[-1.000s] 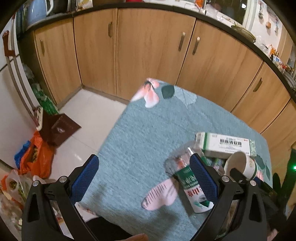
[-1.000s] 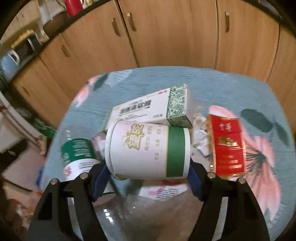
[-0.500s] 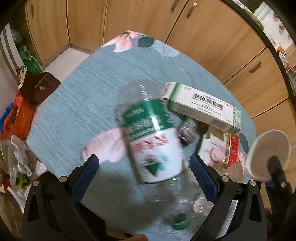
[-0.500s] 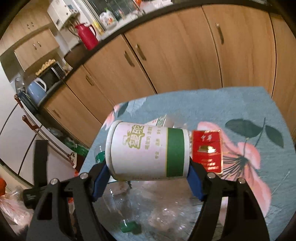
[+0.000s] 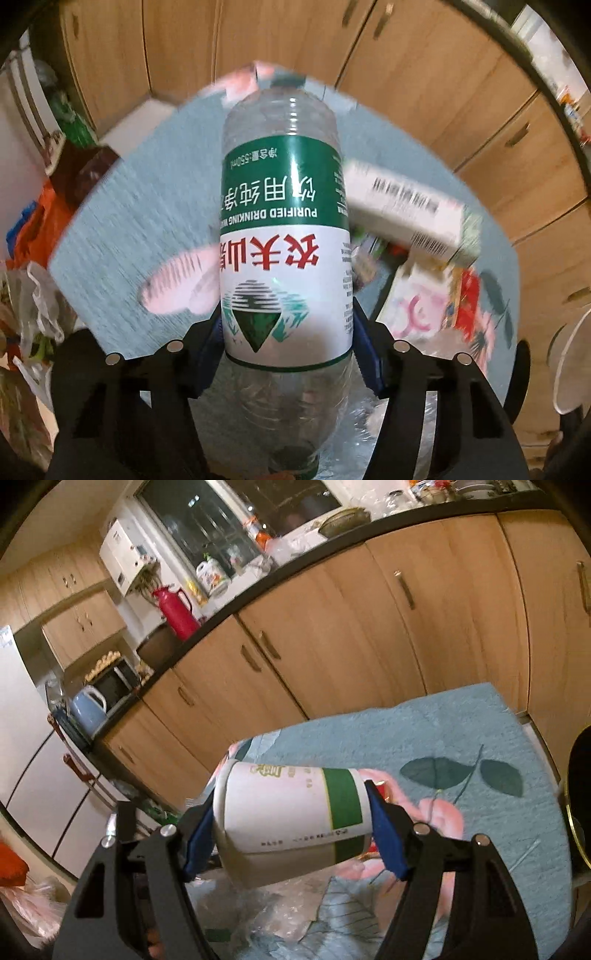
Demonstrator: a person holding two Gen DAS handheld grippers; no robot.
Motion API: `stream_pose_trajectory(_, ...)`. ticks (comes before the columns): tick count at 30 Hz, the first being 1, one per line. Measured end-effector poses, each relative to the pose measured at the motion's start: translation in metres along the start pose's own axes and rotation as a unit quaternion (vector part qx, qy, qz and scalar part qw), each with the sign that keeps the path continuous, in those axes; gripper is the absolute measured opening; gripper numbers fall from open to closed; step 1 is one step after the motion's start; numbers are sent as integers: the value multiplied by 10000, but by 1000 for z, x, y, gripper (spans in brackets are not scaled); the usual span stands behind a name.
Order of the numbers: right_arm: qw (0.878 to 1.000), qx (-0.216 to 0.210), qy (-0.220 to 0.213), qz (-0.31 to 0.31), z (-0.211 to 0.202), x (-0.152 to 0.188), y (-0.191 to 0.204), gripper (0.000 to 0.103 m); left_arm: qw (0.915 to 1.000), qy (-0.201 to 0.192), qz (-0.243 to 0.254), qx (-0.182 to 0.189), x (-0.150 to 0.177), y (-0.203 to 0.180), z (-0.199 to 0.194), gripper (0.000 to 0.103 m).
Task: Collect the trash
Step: 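Carry the bottle and cup to the black bin and release both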
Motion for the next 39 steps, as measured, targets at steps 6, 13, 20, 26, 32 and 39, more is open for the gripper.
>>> stream_pose_trajectory(6, 9979, 543, -205, 283, -26, -11, -69, 72, 9981, -602, 129, 54, -22, -12, -37, 59)
stream_pose_trajectory(13, 9610, 2558, -882, 566, -120, -41, -212, 72, 9894, -810, 957, 729, -18, -99, -72, 59)
stream_pose_trajectory(20, 9285, 3551, -521, 956, -128, -15, -307, 76, 9684, -475, 2042, 1352, 34, -228, -69, 59)
stream_pose_trajectory(26, 9221, 3595, -624, 1286, -137, 10, -341, 88, 9420, -188, 2965, 1559, 96, -331, -49, 59)
stream_pose_trajectory(32, 9184, 3559, -847, 1509, -153, 20, -350, 88, 9159, 240, 3634, 1686, 156, -404, -11, 59)
stream_pose_trajectory(39, 9060, 3724, -1042, 1722, -179, 28, -362, 88, 8925, 887, 4040, 1800, 205, -485, 54, 59)
Point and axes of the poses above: each gripper's, at about its wrist camera, not at the fingertips, and z roughly the way its jaws point, y to its left, x to its underside, the point moved 8 cm from there along z, roughly the way its jaws point, and after that the axes turned 1 degree about y, right-handed, at the moved point
